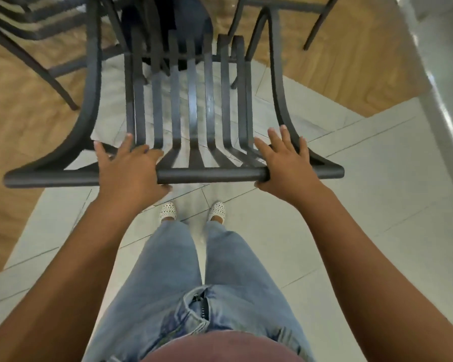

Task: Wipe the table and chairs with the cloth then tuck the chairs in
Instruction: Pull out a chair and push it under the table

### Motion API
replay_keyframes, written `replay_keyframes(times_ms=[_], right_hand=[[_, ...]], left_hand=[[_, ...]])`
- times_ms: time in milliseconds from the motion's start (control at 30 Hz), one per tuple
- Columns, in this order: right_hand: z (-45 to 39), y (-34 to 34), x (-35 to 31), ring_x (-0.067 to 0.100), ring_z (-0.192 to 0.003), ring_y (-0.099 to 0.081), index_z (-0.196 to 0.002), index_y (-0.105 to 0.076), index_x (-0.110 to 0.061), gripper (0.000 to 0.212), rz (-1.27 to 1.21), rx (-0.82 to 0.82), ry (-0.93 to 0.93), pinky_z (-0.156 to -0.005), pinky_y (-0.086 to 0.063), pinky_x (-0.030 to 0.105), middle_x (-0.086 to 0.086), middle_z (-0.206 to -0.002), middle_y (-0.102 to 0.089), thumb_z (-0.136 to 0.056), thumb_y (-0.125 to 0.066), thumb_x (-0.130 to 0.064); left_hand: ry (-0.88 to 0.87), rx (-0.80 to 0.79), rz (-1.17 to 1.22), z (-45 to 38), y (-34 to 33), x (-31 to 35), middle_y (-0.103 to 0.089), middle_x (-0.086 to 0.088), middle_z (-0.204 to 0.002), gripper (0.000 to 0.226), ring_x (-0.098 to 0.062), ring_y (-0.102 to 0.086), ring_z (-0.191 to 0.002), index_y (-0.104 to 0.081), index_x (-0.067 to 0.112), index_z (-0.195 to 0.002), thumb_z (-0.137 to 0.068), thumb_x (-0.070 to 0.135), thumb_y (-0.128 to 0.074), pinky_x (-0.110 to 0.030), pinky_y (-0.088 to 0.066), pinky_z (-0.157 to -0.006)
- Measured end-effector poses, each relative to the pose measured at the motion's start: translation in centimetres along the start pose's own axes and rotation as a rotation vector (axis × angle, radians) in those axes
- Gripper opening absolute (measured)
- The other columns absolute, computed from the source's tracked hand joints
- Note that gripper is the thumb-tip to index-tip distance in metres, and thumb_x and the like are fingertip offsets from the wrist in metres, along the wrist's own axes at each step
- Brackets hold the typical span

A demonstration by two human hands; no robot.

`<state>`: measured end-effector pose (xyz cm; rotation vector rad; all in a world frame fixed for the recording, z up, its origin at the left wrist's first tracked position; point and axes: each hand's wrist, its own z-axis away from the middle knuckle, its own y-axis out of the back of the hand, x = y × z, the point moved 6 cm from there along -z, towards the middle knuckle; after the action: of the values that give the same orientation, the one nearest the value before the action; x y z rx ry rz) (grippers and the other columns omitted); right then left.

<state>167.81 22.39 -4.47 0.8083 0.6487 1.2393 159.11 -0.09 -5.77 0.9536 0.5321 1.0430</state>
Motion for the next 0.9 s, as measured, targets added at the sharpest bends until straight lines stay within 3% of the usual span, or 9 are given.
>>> replay_keyframes(times_ms=[167, 267, 400, 500, 567, 633, 667, 733, 900], right_hand=[[-0.6, 0.2, -2.1, 0.031, -0.145, 0.012, -0.151, -0.008, -0.022, 0.091, 0.061, -0.031, 0.124, -0.114, 0.004, 0.052, 0.012, -0.158, 0.003, -0.084, -0.067, -0.039], [-0.8, 0.3, -3.2, 0.030, -0.145, 0.013, -0.151, -0.007, -0.023, 0.090, 0.063, -0.040, 0.160, -0.114, 0.005, 0.052, 0.011, -0.159, 0.003, -0.085, -0.066, -0.037], [-0.9, -0.1, -3.3, 0.030, -0.145, 0.009, -0.150, -0.012, -0.022, 0.086, 0.066, -0.036, 0.144, -0.114, 0.002, 0.052, 0.010, -0.159, -0.002, -0.085, -0.067, -0.035], [-1.0, -0.7, -3.0, 0.030, -0.145, -0.006, -0.144, -0.027, -0.022, 0.070, 0.025, -0.009, 0.100, -0.114, -0.008, 0.053, 0.010, -0.153, -0.022, -0.085, -0.065, -0.028], [-1.0, -0.7, -3.0, 0.030, -0.130, -0.038, -0.137, -0.040, -0.023, 0.055, -0.004, 0.028, 0.060, -0.107, -0.029, 0.048, 0.009, -0.135, -0.048, -0.085, -0.058, -0.019], [-0.6, -0.4, -3.1, 0.027, -0.089, -0.056, -0.122, -0.055, -0.023, 0.040, -0.005, 0.067, 0.023, -0.078, -0.044, 0.034, 0.003, -0.098, -0.061, -0.083, -0.052, -0.014], [-0.4, -0.1, -3.1, 0.025, -0.075, -0.053, -0.113, -0.059, -0.021, 0.033, 0.004, 0.094, 0.013, -0.068, -0.040, 0.030, 0.001, -0.083, -0.059, -0.082, -0.052, -0.014], [0.0, 0.1, -3.2, 0.023, -0.065, -0.048, -0.100, -0.063, -0.020, 0.023, 0.024, 0.158, 0.011, -0.062, -0.035, 0.027, -0.002, -0.070, -0.053, -0.081, -0.052, -0.015], [0.2, 0.1, -3.1, 0.022, -0.060, -0.042, -0.086, -0.059, -0.018, 0.009, 0.048, 0.260, 0.017, -0.055, -0.026, 0.024, -0.002, -0.065, -0.048, -0.078, -0.054, -0.016]], left_hand=[[0.075, 0.206, 0.100, 0.5, -0.1, -0.3, -0.060, -0.004, -0.125, 0.050, -0.028, -0.029, -0.137, -0.060, 0.023, -0.121, -0.076, 0.042, -0.070, -0.060, -0.004, -0.109], [0.064, 0.209, 0.126, 0.8, 0.3, -0.5, -0.059, -0.004, -0.125, 0.053, -0.028, -0.027, -0.138, -0.059, 0.022, -0.121, -0.075, 0.044, -0.071, -0.061, -0.003, -0.109], [0.054, 0.170, 0.080, 1.0, 0.5, -1.9, -0.057, -0.001, -0.126, 0.047, -0.023, -0.021, -0.140, -0.059, 0.022, -0.121, -0.077, 0.032, -0.072, -0.067, 0.002, -0.106], [0.072, 0.159, 0.009, 0.9, 0.1, -3.1, -0.062, 0.000, -0.112, 0.032, -0.024, -0.035, -0.133, -0.063, 0.022, -0.110, -0.079, 0.029, -0.066, -0.061, -0.004, -0.110], [0.089, 0.182, -0.010, 0.8, 0.3, -2.9, -0.062, -0.002, -0.090, 0.024, -0.025, -0.055, -0.107, -0.067, 0.021, -0.101, -0.078, 0.029, -0.062, -0.048, -0.021, -0.109], [0.121, 0.189, -0.052, 0.9, 0.6, -2.5, -0.051, 0.000, -0.066, 0.019, -0.024, -0.054, -0.073, -0.068, 0.020, -0.093, -0.079, 0.032, -0.062, -0.035, -0.039, -0.085], [0.137, 0.178, -0.075, 1.0, 0.7, -2.5, -0.047, 0.001, -0.061, 0.020, -0.021, -0.050, -0.064, -0.068, 0.021, -0.091, -0.080, 0.036, -0.063, -0.031, -0.039, -0.073], [0.150, 0.167, -0.096, 1.1, 0.8, -2.5, -0.047, 0.001, -0.058, 0.021, -0.018, -0.045, -0.056, -0.067, 0.022, -0.088, -0.079, 0.040, -0.063, -0.029, -0.036, -0.062], [0.095, 0.215, -0.085, 1.4, 1.1, -2.4, -0.044, 0.001, -0.056, 0.015, -0.019, -0.044, -0.055, -0.068, 0.019, -0.087, -0.080, 0.027, -0.058, -0.027, -0.032, -0.058]])
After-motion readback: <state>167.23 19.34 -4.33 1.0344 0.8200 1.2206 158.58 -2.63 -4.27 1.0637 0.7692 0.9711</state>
